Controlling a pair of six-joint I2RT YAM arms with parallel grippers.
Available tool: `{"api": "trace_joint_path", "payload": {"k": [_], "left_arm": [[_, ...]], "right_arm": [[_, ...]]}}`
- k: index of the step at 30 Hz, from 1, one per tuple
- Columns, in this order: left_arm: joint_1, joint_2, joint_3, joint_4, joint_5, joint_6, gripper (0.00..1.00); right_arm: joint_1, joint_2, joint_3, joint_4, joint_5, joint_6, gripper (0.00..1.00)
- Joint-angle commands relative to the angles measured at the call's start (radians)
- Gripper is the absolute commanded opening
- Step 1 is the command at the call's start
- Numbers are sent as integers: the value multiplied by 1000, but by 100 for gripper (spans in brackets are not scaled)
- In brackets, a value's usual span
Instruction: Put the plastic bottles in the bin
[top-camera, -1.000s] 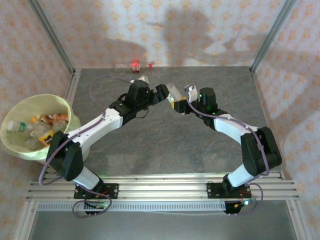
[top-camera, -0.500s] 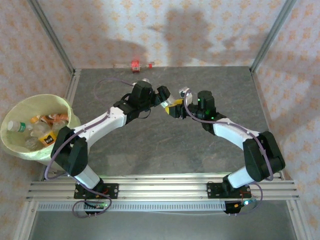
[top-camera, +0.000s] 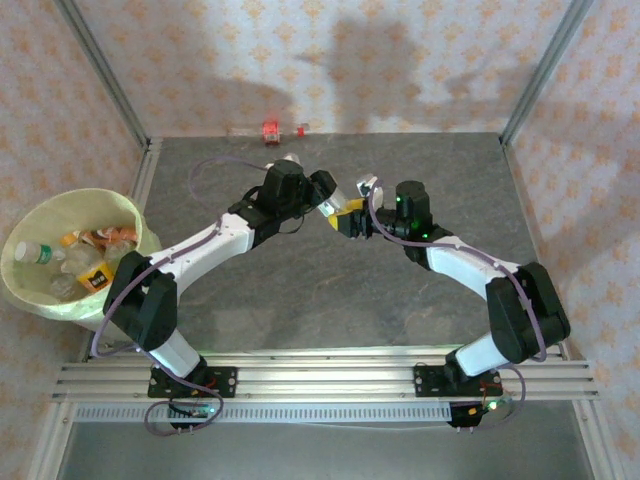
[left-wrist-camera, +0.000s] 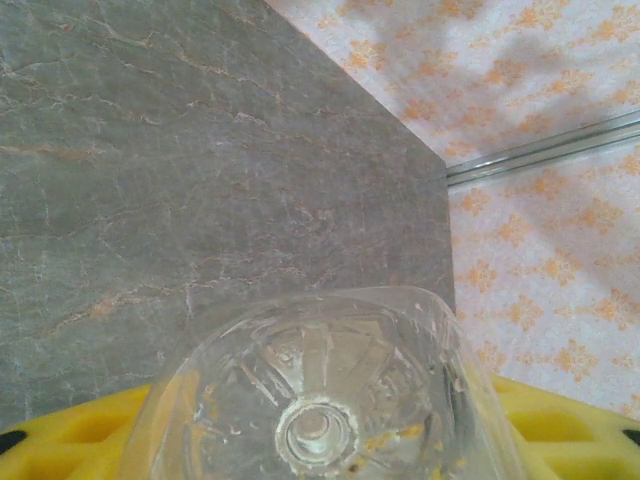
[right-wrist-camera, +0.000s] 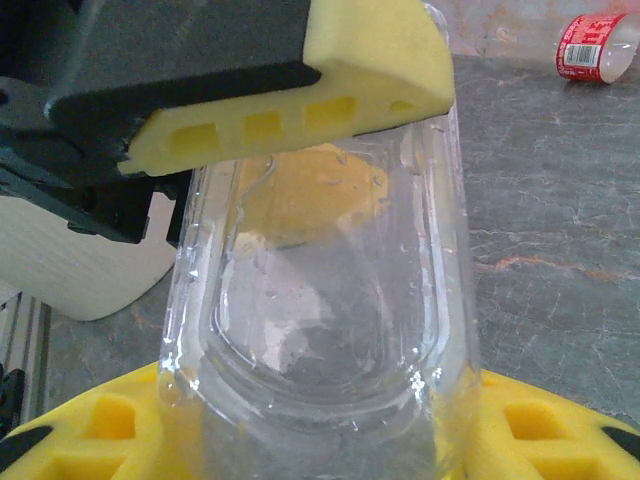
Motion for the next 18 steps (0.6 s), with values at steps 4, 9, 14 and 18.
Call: {"api": "trace_joint_path", "payload": {"k": [4,9,14,18], "left_arm": [[3,-33,-15,10,-34,33,56],[10,-70,-16,-57,-111,50,54],[29,-125,-14,-152,-197,86,53],[51,-192,-14,-247,-285,119,53]], "right_arm": [[8,-12,36,8,-60,-9,69],[7,-73,29,-58,-3,-34,99],[7,-144,31,-102,161,17,99],[6,-174,90,-204,486,213,99]]}}
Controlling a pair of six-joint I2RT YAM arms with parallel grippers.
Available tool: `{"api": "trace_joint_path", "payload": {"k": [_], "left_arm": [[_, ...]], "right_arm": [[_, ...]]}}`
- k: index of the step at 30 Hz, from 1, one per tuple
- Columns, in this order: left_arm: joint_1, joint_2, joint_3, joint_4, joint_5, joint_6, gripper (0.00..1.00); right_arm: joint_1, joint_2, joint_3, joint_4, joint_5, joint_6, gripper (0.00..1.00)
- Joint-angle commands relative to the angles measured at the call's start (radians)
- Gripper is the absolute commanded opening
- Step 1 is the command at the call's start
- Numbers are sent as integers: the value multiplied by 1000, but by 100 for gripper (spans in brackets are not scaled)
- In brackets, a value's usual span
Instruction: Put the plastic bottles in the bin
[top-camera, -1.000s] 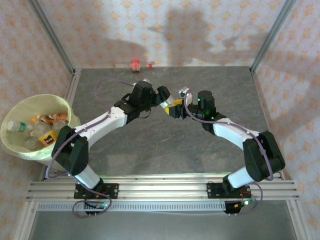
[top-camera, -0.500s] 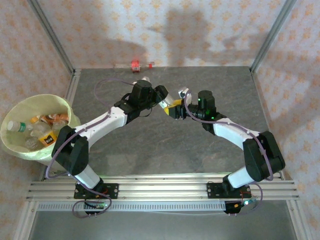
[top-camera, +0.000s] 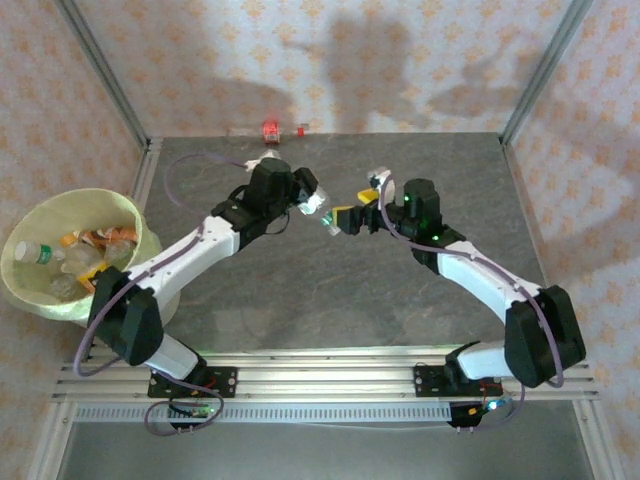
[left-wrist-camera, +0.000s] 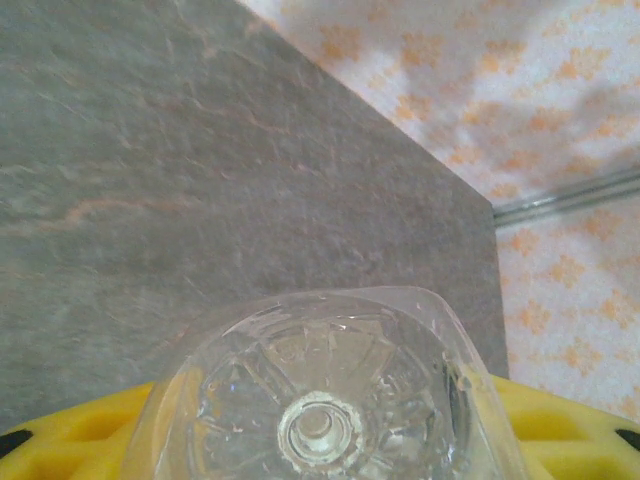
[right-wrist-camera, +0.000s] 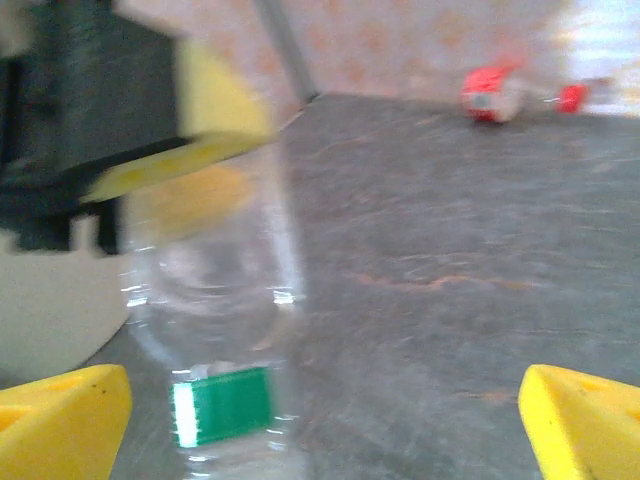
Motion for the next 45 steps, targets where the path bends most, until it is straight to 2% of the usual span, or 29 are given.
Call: {"api": "trace_joint_path", "payload": {"k": [1,3,5,8,12,17,24,30,35,37,40,45], "left_arm": [[23,-88,-9,-118,-131,53,53],[38,-129,-17,-153,-162,68,53],[55,-173,-22,-190,-191,82,53],[77,-238,-23,-249,-232,110,52],[99,-316,6,-342,-293,175,52],[120,-384,117,-499,-396,302,52],[135,-452,283,-671,-628,481,53],[147,-503,375,-706,-773,588,53],[179,-493,459,-771,-912,616,52],[251,-480,484,-801,-904,616,53],[414,-470,504,-821,-750,600,53],[647,-436,547,-855,-580,600,53]], "right_arm": [[-2,-29,85,-104,328,195,99],[-14,-24,133,-185,431,310,99],[-32,-18,163,-233,459,381,99],[-45,-19,167,-229,474,398,99],[-50,-28,127,-198,641,457,99],[-110,-22,122,-215,549,494,99],[-129,-11,121,-199,496,495,99],[-128,8,151,-218,485,466,99],[-128,4,157,-206,494,452,99],[-129,0,154,-197,491,448,99],[-129,-2,153,-194,480,442,99],[-129,-9,149,-207,471,433,99]]}}
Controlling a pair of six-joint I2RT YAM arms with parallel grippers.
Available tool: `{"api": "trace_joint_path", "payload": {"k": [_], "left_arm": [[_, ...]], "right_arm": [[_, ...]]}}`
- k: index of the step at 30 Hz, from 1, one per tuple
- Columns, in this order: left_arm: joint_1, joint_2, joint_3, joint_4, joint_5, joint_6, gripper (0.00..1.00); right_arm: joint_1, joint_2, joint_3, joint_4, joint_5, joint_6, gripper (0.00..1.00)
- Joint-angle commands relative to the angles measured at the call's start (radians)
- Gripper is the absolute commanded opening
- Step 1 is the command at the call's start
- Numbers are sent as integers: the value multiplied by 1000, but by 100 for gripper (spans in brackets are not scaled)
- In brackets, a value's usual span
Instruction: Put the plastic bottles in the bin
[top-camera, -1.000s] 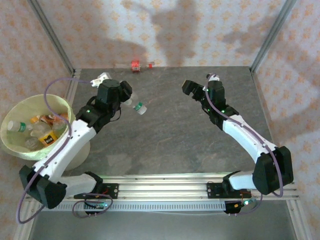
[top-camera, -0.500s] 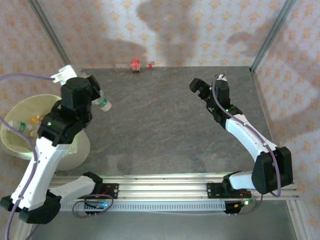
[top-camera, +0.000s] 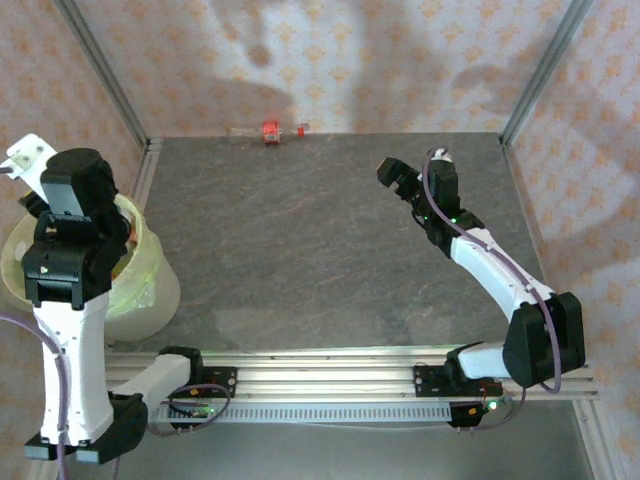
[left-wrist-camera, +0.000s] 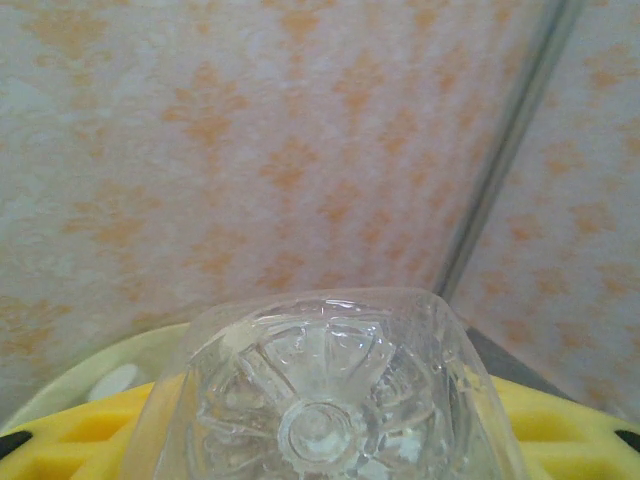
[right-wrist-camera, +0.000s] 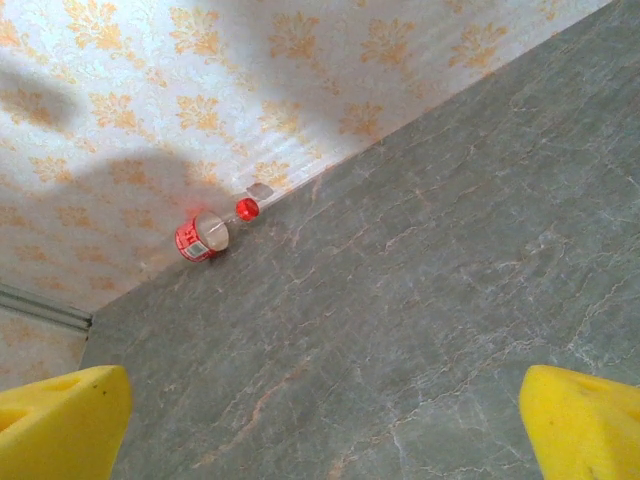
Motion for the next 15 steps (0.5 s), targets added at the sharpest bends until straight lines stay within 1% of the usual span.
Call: {"api": "trace_joint_path", "payload": {"k": [1,4,8,13,15], "left_arm": [[135,31,43,-71,168,3,53],[236,66,50,-90,306,-18,53],[313,97,28,-81,366,-35,53],[489,113,-31,-9,541,-75,53],[549,132,-40,-12,581,-99,53]], "right_arm": [[-5,-12,18,-5,-10,-27,99],[-5,-13,8,5,-7,-35,99],[-5,-15,6,17,-10,-36,99],[-6,-22,7,18,-15,-51,99],[-5,-26,2,22,-29,-72,99]]}}
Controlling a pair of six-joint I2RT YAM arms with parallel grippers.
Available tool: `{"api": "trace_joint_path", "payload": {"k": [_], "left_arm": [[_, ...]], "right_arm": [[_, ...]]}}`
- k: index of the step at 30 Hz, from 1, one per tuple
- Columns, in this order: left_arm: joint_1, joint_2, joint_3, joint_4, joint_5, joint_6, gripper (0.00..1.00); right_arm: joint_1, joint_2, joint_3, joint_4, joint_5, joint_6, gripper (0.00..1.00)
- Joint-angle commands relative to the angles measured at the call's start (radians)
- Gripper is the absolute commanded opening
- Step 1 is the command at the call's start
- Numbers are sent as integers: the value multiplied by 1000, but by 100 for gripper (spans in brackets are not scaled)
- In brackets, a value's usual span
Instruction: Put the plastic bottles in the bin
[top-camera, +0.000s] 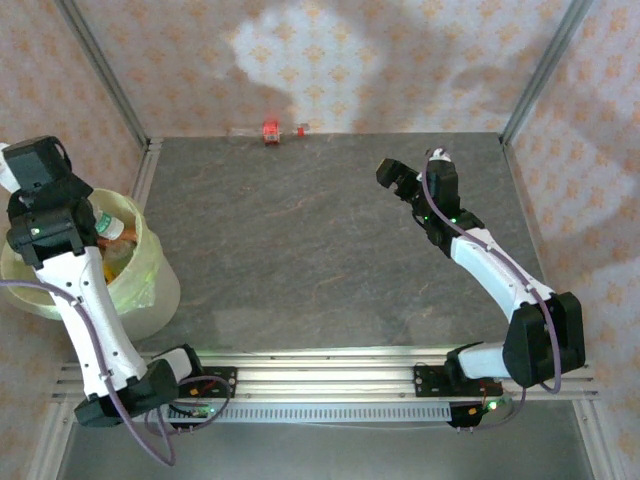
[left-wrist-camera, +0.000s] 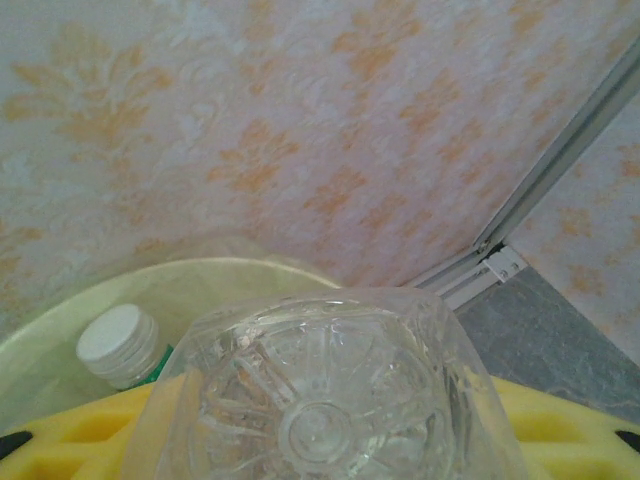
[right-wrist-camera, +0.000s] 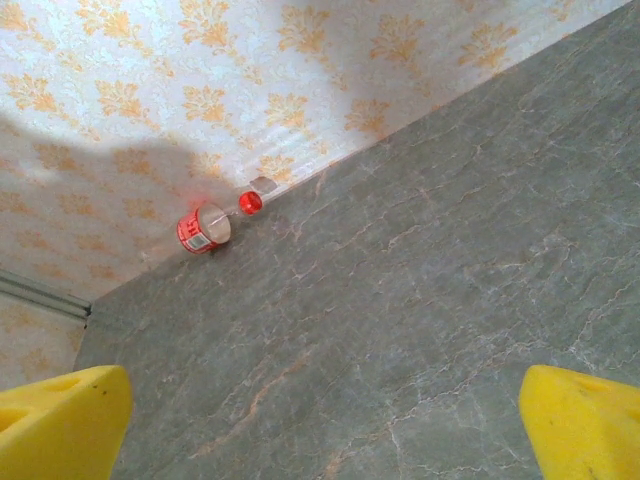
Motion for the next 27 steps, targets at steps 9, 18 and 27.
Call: {"api": "trace_joint_path", "payload": {"k": [9,18,27], "left_arm": [[167,101,-53,85,170,-125,58],[173,138,-24,40,109,-241,91],[153,130,45,28,226,-243,99]], "right_arm": [[-6,-37,-8,45,-53,-63,99],[-5,-51,-21,40,-53,-81,99],[-6,-49,-25,40,-38,-71,99]]}}
